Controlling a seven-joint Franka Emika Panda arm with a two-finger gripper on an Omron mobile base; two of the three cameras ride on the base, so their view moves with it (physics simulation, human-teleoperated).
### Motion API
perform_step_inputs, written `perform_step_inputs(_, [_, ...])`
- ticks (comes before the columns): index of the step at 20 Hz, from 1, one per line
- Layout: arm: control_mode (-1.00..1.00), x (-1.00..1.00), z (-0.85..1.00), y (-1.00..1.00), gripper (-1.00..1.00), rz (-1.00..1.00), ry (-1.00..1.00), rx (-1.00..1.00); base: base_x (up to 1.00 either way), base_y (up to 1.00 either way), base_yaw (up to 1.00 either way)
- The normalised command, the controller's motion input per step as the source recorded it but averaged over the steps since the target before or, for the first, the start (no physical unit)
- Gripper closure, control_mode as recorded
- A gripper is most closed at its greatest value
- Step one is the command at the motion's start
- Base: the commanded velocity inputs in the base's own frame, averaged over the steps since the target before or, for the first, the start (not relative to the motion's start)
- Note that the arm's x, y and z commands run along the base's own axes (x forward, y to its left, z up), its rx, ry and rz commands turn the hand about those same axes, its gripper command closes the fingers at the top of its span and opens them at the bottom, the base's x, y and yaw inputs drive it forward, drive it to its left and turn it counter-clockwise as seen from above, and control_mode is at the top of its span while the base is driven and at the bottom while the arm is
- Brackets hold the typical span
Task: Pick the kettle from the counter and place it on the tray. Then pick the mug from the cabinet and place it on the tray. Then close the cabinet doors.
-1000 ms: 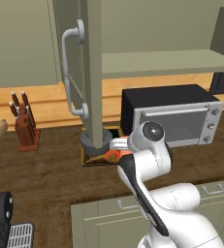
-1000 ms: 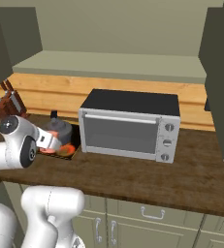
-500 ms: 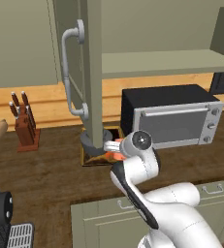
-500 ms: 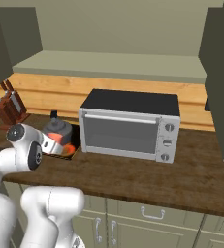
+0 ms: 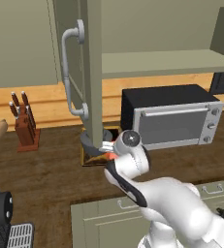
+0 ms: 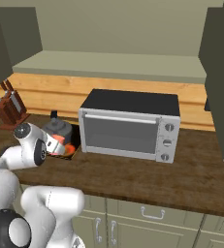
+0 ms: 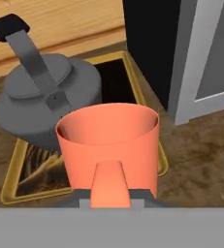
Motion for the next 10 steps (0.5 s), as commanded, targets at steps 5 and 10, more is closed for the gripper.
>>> perform_step_inputs(5, [-1.0, 0.38, -0.26, 0.0, 1.0, -0.01, 0.04, 0.0, 0.0, 0.0, 0.0])
perform_step_inputs(10, [-1.0, 0.31, -0.3, 0.03, 1.0, 0.0, -0.02, 0.0, 0.0, 0.0, 0.0])
